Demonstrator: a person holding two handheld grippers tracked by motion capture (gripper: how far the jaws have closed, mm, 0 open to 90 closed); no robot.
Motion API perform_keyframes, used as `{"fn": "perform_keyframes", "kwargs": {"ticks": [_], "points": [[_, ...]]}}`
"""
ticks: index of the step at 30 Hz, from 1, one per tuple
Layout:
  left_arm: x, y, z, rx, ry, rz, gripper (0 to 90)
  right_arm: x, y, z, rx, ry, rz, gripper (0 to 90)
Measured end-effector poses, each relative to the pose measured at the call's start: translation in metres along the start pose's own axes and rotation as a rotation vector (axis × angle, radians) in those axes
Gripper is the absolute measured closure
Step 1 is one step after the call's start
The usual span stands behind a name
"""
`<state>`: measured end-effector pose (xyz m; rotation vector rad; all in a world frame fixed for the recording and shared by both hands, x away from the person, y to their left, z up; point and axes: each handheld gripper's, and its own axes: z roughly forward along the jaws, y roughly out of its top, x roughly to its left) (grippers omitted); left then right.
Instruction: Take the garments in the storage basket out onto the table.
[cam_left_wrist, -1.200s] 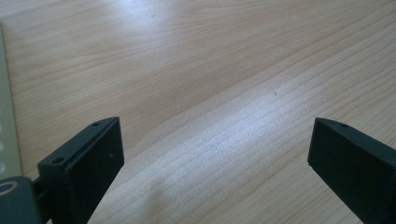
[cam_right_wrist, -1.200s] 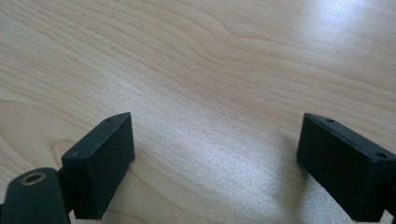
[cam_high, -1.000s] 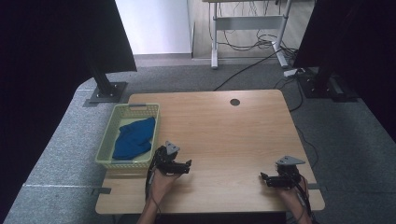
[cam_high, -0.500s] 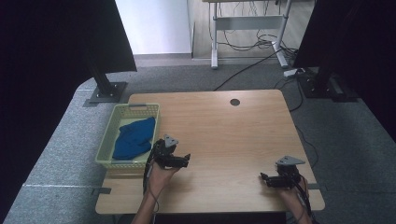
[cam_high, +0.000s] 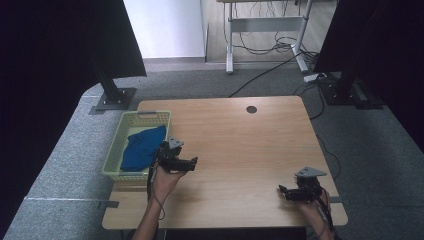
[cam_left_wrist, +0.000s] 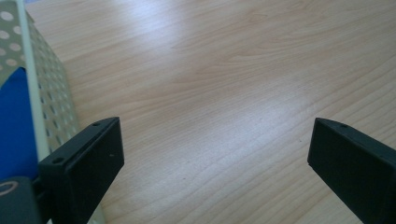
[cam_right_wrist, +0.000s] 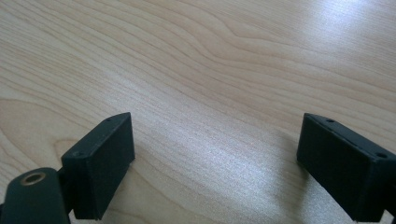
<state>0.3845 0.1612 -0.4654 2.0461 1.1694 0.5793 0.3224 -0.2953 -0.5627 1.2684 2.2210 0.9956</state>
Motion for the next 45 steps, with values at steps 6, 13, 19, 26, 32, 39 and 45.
{"fn": "perform_keyframes", "kwargs": {"ticks": [6,13,19,26,32,39,45], "points": [[0.010,0.007,-0.002,-0.003,0.014,-0.006,3.5,0.000,0.000,0.000,0.000,0.001,0.000,10.9],[0.021,0.013,-0.004,-0.010,0.031,-0.009,3.5,0.000,0.000,0.000,0.000,0.001,0.000,10.9],[0.031,0.015,-0.006,-0.009,0.044,-0.019,3.5,0.000,0.000,0.000,0.000,0.001,0.000,10.8],[0.044,0.016,-0.003,0.000,0.063,-0.040,3.0,0.000,0.000,0.000,0.000,0.001,0.000,10.8],[0.057,0.016,0.000,0.005,0.089,-0.061,2.6,0.000,0.000,0.000,0.000,0.000,0.000,10.9],[0.076,0.016,0.001,0.022,0.132,-0.079,2.4,0.000,0.000,0.000,0.000,0.000,0.001,10.9],[0.092,0.013,0.001,0.025,0.156,-0.109,2.5,0.000,0.000,0.000,0.001,0.000,0.001,10.9]]}}
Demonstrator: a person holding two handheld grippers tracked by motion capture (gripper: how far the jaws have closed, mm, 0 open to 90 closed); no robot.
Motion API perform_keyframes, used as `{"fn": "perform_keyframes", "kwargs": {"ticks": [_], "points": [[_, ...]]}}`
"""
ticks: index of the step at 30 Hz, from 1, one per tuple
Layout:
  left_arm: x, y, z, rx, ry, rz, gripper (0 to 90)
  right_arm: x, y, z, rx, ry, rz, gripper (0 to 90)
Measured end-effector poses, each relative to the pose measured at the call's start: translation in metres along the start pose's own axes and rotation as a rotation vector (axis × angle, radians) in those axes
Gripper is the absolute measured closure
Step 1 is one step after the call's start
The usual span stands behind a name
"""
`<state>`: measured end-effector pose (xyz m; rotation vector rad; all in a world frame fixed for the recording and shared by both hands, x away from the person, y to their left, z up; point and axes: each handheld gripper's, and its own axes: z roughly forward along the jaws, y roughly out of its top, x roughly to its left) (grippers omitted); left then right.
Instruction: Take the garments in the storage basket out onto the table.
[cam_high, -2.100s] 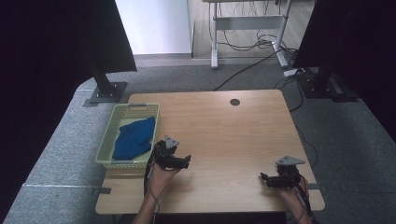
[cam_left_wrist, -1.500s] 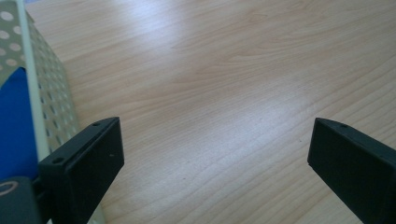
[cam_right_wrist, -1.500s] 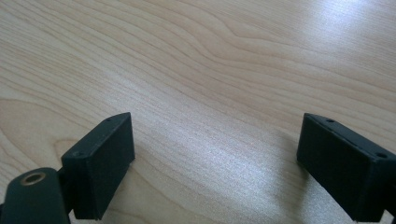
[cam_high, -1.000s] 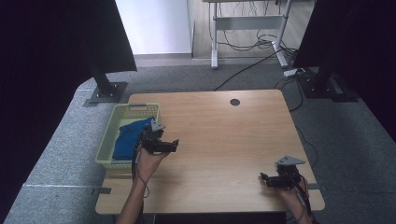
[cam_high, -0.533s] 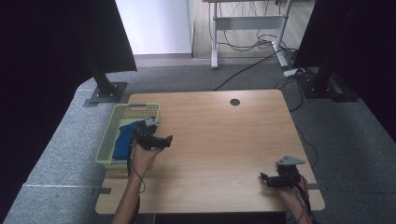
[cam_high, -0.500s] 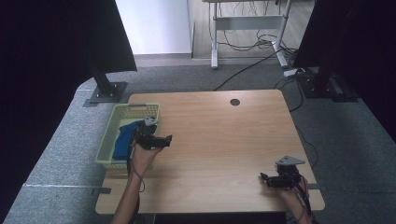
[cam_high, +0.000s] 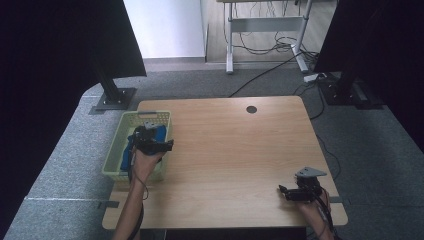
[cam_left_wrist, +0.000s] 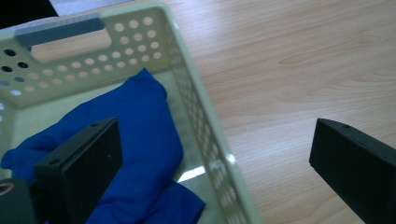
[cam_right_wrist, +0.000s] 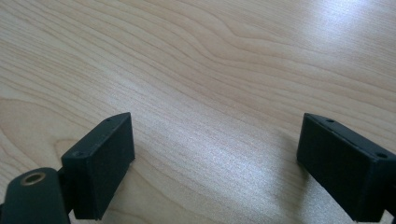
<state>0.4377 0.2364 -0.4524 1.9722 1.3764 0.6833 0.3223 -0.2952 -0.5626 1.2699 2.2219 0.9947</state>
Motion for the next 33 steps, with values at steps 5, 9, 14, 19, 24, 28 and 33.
{"fn": "perform_keyframes", "kwargs": {"ticks": [5,9,14,19,24,28,33], "points": [[0.011,-0.002,0.006,0.012,0.021,-0.021,2.5,0.000,0.000,0.000,0.000,0.000,0.000,10.9],[0.021,-0.003,0.011,0.023,0.050,-0.040,2.5,0.000,0.000,0.000,0.000,0.000,-0.001,10.8],[0.031,-0.007,0.018,0.043,0.075,-0.054,2.7,0.000,0.000,0.000,0.000,0.000,-0.001,10.8],[0.042,-0.012,0.025,0.074,0.104,-0.069,2.3,0.000,0.000,0.000,0.000,0.001,-0.002,10.8],[0.048,-0.014,0.037,0.120,0.119,-0.070,1.5,0.000,0.000,0.000,0.000,0.001,-0.002,10.8],[0.050,-0.014,0.045,0.158,0.128,-0.072,0.9,0.000,0.000,0.000,0.000,0.002,-0.003,10.9],[0.053,-0.015,0.057,0.202,0.137,-0.069,0.7,0.000,0.000,0.000,0.000,0.004,-0.004,10.9]]}}
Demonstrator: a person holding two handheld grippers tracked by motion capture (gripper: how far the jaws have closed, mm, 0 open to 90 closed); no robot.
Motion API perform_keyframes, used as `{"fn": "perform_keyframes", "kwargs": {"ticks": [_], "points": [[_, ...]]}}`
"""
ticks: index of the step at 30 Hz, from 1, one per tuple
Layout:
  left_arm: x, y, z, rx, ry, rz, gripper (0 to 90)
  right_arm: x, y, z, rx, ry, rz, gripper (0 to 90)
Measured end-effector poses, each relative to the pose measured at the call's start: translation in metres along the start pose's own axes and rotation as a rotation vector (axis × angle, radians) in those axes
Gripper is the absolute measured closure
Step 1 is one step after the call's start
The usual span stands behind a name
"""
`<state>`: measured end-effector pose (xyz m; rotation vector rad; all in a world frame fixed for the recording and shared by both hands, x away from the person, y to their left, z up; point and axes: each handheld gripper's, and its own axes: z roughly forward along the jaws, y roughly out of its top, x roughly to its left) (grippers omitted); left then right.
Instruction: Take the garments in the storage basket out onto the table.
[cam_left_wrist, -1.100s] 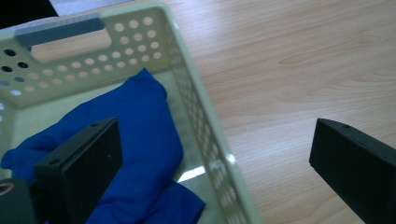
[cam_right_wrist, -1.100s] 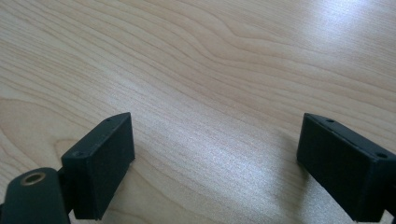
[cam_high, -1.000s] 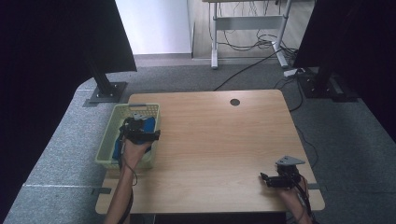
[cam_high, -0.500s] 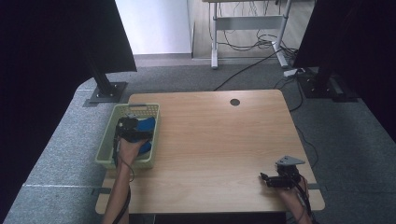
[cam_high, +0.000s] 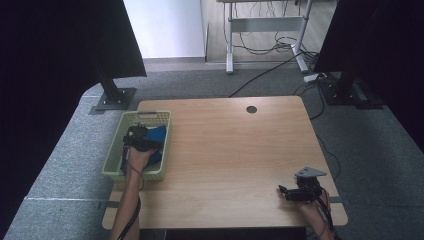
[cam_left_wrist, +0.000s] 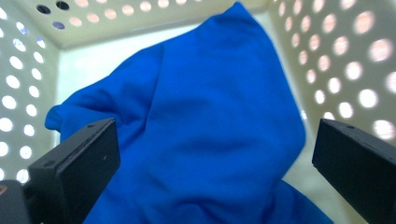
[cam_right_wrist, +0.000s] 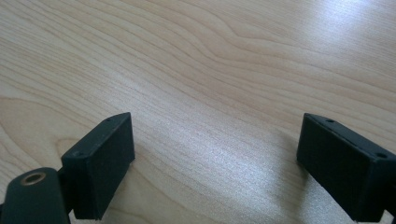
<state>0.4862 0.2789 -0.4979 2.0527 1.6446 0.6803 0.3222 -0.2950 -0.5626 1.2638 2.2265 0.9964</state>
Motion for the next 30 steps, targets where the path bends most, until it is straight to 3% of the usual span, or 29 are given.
{"fn": "perform_keyframes", "kwargs": {"ticks": [9,13,16,18,23,26,30], "points": [[0.011,0.014,0.017,0.073,0.005,-0.030,0.8,0.000,0.000,0.000,-0.001,0.004,-0.003,10.9],[0.015,0.016,0.028,0.127,-0.004,-0.038,0.0,0.000,0.000,0.000,-0.001,0.004,-0.003,10.9],[0.018,0.013,0.037,0.167,-0.034,-0.062,0.2,0.000,0.000,0.000,-0.001,0.004,-0.003,10.9],[0.019,0.009,0.044,0.194,-0.077,-0.079,2.7,0.000,0.000,0.000,-0.001,0.004,-0.003,10.9],[0.019,0.008,0.045,0.171,-0.068,-0.066,2.1,0.000,0.000,0.000,-0.001,0.005,-0.004,10.9],[0.019,0.008,0.042,0.148,-0.077,-0.056,10.1,0.000,0.000,0.000,-0.001,0.005,-0.004,10.9],[0.020,0.006,0.035,0.119,-0.076,-0.048,34.7,0.000,0.000,0.000,-0.001,0.005,-0.004,10.9]]}}
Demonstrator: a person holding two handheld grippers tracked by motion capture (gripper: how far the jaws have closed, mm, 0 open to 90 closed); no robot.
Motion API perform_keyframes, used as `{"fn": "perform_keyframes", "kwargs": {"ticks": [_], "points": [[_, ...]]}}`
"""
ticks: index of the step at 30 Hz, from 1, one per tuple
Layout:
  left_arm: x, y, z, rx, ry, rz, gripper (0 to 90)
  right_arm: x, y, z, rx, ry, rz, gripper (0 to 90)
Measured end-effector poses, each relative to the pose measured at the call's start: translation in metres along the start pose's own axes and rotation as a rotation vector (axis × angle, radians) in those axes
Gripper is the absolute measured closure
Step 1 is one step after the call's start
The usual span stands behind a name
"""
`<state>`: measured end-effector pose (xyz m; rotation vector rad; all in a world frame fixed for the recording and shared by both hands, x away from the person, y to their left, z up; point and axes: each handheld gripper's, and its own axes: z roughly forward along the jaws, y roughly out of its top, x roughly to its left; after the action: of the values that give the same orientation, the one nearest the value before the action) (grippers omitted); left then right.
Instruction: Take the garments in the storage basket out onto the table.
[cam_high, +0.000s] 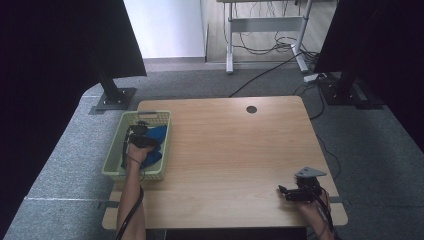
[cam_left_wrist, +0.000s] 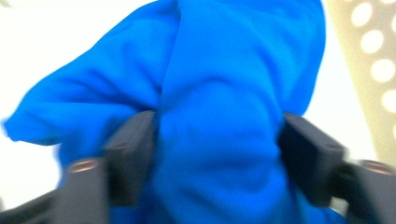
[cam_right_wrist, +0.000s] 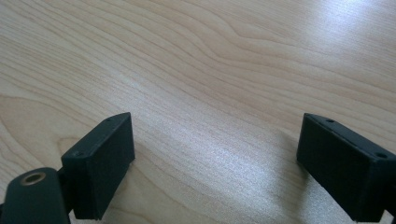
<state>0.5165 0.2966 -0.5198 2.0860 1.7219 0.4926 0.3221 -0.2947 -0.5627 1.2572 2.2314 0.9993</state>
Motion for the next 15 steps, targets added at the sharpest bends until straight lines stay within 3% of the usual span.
{"fn": "perform_keyframes", "kwargs": {"ticks": [4,6,10,15], "points": [[0.0011,-0.0004,-0.0034,0.000,0.016,-0.010,62.1,0.0000,0.0000,0.0000,0.000,0.000,0.000,10.9],[0.0003,0.0002,-0.0040,0.008,0.025,-0.014,68.4,0.0000,0.0000,0.0000,0.000,0.000,0.000,10.9],[-0.0012,0.0003,-0.0046,0.011,0.033,-0.006,71.5,0.0000,0.0000,0.0000,0.000,0.000,0.000,10.9],[0.0014,-0.0004,-0.0074,0.018,0.000,-0.035,71.3,0.0000,0.0000,0.0000,0.000,0.000,0.000,10.9]]}}
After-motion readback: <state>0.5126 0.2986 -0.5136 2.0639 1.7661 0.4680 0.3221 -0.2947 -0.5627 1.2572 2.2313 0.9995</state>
